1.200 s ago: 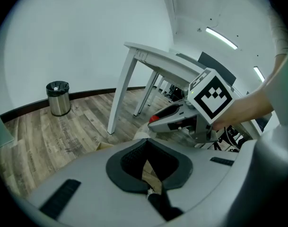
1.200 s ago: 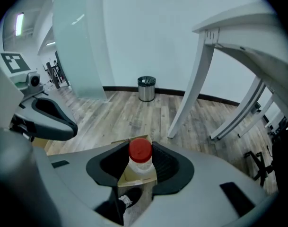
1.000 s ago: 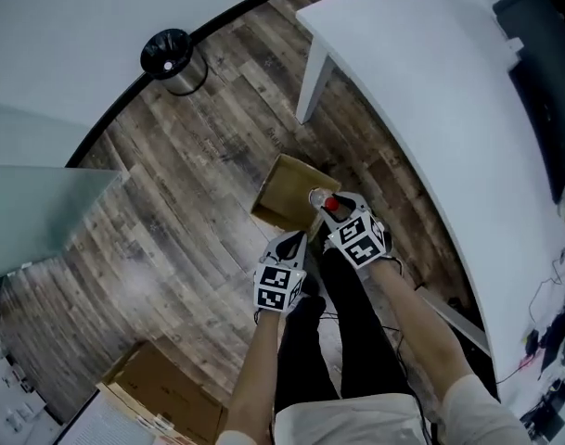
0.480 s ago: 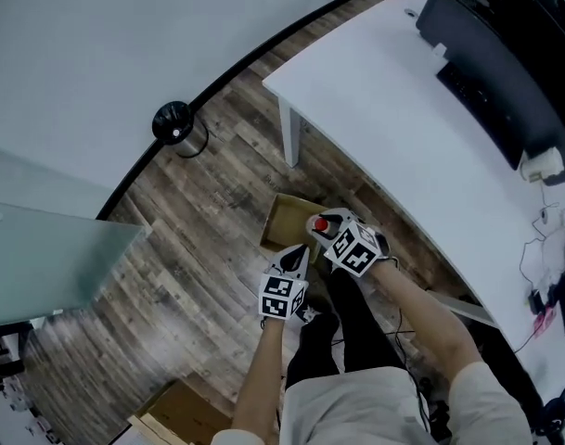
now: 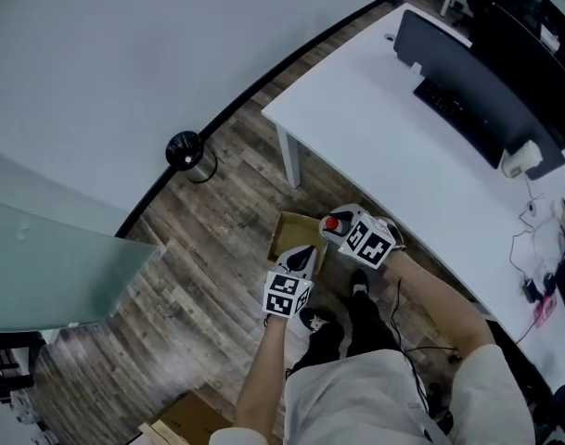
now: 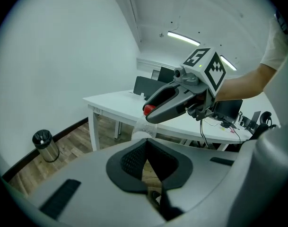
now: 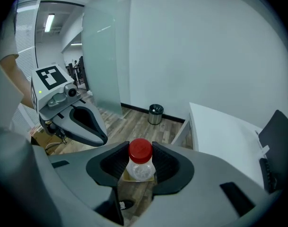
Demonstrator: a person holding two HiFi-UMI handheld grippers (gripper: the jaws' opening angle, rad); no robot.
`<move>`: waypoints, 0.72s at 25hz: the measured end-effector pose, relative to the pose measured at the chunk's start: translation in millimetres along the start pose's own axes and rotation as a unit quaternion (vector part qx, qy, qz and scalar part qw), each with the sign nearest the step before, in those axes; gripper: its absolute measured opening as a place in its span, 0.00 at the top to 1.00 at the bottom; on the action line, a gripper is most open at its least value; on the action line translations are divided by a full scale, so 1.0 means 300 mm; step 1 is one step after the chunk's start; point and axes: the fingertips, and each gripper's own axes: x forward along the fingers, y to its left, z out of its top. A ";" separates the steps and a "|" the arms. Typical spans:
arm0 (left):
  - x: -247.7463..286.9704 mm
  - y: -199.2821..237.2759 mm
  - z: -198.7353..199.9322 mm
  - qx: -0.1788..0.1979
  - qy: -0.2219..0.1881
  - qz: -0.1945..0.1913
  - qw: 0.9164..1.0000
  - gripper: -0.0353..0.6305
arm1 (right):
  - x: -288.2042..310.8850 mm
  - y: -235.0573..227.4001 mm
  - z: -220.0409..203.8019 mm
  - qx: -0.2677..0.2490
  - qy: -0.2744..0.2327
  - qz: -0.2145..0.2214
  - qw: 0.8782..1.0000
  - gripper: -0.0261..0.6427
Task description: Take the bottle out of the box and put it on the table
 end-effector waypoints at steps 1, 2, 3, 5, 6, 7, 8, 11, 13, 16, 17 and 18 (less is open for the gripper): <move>-0.005 -0.004 0.016 0.002 0.000 0.000 1.000 0.93 | -0.023 -0.004 0.009 -0.003 0.002 0.000 1.000 0.69; -0.010 -0.007 0.031 0.003 0.000 0.000 1.000 0.93 | -0.047 -0.007 0.017 -0.004 0.005 -0.001 1.000 0.69; -0.014 -0.011 0.047 0.003 0.000 0.000 1.000 0.93 | -0.071 -0.010 0.025 -0.004 0.007 -0.001 1.000 0.69; -0.011 -0.026 0.085 0.005 -0.003 0.000 1.000 0.93 | -0.122 -0.022 0.038 -0.005 0.008 -0.002 1.000 0.69; -0.002 -0.038 0.109 0.007 -0.007 -0.002 1.000 0.93 | -0.149 -0.033 0.043 -0.005 0.007 -0.003 1.000 0.69; 0.011 -0.053 0.135 0.009 -0.011 -0.004 1.000 0.93 | -0.177 -0.047 0.047 -0.005 0.006 -0.004 1.000 0.69; 0.026 -0.068 0.164 0.010 -0.016 -0.007 1.000 0.93 | -0.206 -0.063 0.051 -0.004 0.004 -0.006 1.000 0.69; 0.075 -0.111 0.253 0.012 -0.024 -0.019 0.999 0.93 | -0.284 -0.104 0.067 0.001 -0.003 -0.013 1.000 0.69; 0.100 -0.141 0.310 0.018 -0.027 -0.025 0.999 0.93 | -0.334 -0.133 0.079 0.001 -0.008 -0.016 1.000 0.69; 0.130 -0.179 0.393 0.029 -0.032 -0.030 0.999 0.93 | -0.416 -0.209 0.102 0.005 -0.024 -0.027 0.999 0.69; 0.144 -0.192 0.417 0.033 -0.033 -0.032 0.998 0.93 | -0.449 -0.238 0.106 0.011 -0.028 -0.031 0.999 0.69; 0.160 -0.205 0.441 0.035 -0.033 -0.035 0.998 0.93 | -0.484 -0.269 0.108 0.016 -0.031 -0.036 0.999 0.69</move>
